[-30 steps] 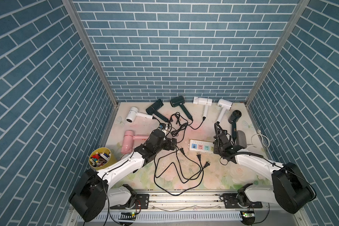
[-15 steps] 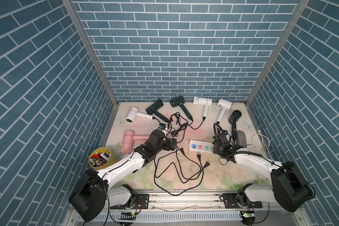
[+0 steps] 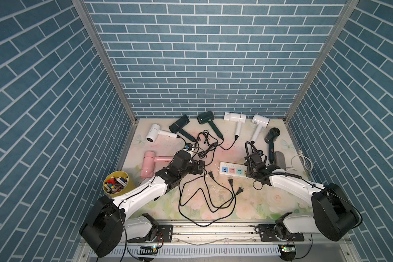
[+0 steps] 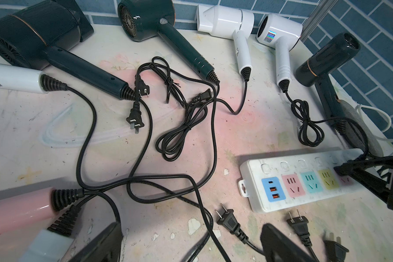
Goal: Charge the blow dryers
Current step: Insert the plug into the socket.
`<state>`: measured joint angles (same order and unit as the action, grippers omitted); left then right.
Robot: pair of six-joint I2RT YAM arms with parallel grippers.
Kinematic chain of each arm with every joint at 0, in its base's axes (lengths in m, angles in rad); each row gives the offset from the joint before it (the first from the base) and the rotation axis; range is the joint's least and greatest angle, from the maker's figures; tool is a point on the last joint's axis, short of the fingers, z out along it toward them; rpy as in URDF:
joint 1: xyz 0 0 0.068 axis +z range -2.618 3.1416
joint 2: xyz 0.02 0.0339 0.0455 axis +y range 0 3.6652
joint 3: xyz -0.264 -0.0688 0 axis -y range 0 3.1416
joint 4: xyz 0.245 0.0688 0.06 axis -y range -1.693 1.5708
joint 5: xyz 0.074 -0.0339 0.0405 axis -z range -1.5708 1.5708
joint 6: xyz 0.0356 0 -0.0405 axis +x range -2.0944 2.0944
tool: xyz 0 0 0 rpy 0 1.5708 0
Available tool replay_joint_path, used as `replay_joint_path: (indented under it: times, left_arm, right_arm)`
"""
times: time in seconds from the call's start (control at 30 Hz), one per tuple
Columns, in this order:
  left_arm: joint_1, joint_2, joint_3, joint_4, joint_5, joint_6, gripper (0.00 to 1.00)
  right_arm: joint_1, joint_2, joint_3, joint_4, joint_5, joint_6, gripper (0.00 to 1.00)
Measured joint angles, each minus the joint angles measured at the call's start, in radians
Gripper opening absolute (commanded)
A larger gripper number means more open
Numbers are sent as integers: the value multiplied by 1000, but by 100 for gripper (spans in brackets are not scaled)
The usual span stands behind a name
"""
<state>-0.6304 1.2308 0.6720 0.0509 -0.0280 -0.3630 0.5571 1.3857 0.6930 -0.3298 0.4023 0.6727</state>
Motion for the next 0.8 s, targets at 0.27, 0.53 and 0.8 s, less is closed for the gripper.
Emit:
replay_joint_path:
  times: [0.27, 0.53, 0.8]
  left_arm:
    - [0, -32, -5, 14, 3, 0, 99]
    - [0, -31, -10, 19, 4, 0, 99]
    - [0, -31, -23, 41, 10, -1, 99]
  right_arm:
    - [-42, 73, 66, 61, -45, -75, 0]
    - [-121, 186, 182, 101, -159, -190, 0]
    - [-152, 217, 237, 45, -243, -242, 0]
